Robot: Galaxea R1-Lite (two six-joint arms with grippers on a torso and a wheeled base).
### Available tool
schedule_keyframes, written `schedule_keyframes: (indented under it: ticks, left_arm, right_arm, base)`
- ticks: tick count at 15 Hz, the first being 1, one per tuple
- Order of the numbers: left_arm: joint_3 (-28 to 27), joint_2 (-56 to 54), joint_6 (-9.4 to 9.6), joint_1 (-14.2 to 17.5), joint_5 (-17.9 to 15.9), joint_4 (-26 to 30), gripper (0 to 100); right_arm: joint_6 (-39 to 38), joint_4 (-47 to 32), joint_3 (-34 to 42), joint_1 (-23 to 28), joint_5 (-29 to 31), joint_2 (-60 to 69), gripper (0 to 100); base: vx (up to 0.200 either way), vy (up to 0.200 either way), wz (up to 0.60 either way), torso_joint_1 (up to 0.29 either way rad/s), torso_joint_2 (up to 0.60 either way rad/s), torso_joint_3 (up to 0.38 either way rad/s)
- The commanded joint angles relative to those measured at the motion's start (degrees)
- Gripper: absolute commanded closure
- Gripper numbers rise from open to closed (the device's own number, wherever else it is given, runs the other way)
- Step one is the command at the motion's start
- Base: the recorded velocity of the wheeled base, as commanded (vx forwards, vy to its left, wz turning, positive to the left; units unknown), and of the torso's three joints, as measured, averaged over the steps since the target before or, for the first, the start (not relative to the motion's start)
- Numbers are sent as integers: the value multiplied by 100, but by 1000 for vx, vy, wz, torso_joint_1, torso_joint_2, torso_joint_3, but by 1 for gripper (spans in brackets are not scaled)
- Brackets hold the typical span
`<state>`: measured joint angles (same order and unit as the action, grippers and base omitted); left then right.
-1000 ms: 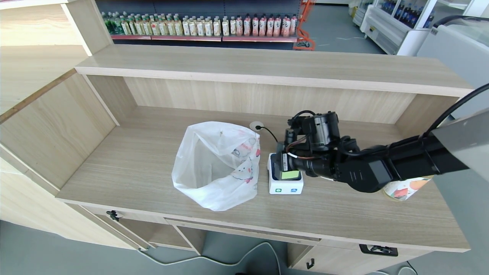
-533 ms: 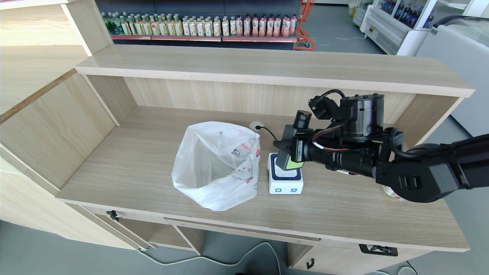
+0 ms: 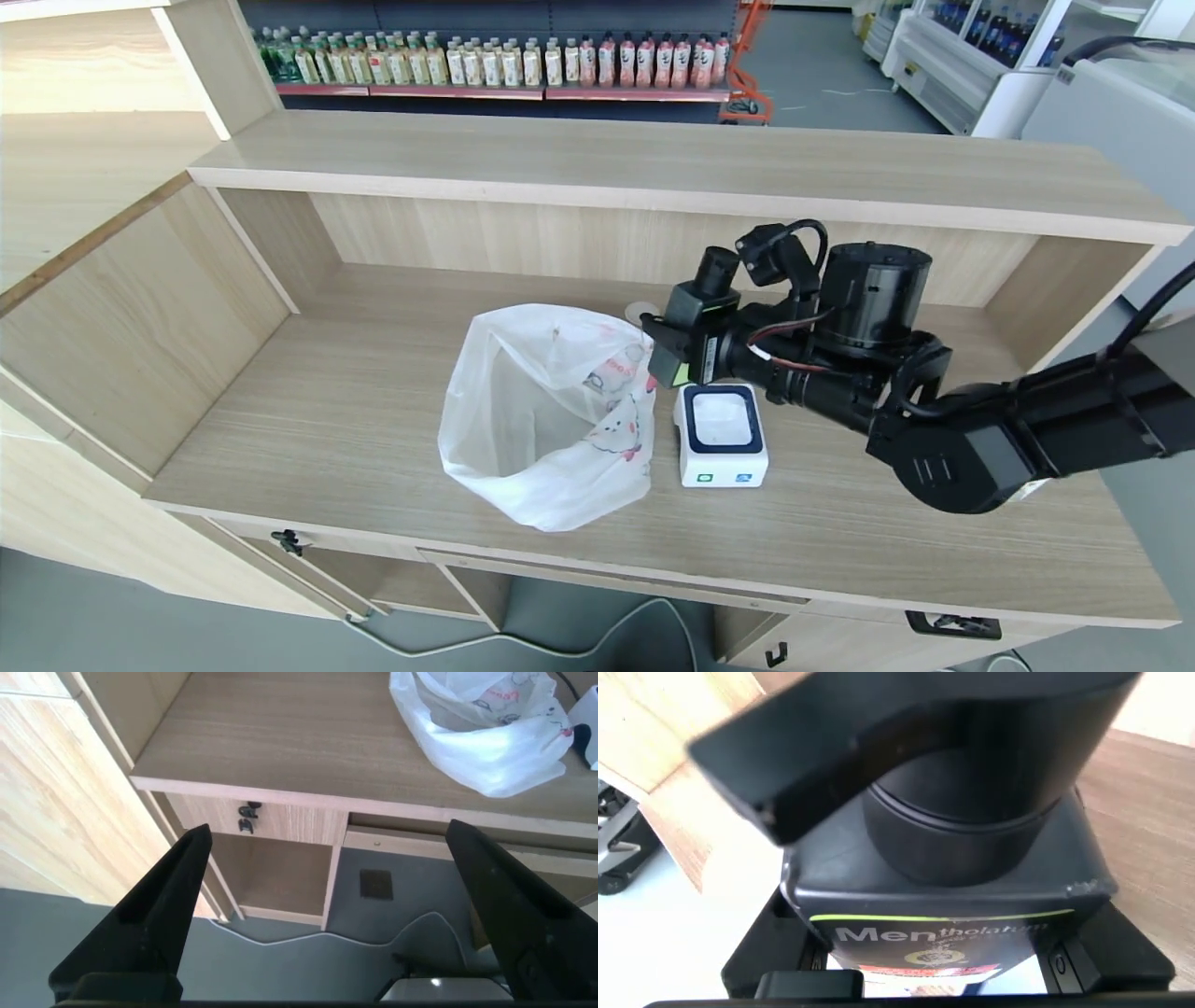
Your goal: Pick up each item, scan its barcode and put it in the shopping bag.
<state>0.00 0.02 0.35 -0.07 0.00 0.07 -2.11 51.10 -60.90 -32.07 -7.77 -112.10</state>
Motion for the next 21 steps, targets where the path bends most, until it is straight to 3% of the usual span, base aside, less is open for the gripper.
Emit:
schedule_keyframes:
  ticks: [1, 12, 21]
  left_arm:
    - [0, -2, 0, 7, 0, -7, 0]
    - [0, -2, 9, 7, 0, -7, 0]
    - [0, -2, 44, 7, 0, -16, 0]
  right_arm:
    - [35, 286, -194, -9, -146, -637, 100]
    - [466, 532, -1741, -229, -181, -2413, 100]
    - [870, 585, -1749, -458, -173, -2738, 100]
  base:
    - [0, 200, 0, 7, 2, 2]
    - [0, 0, 0, 0, 0, 0]
    - [0, 0, 0, 0, 0, 0]
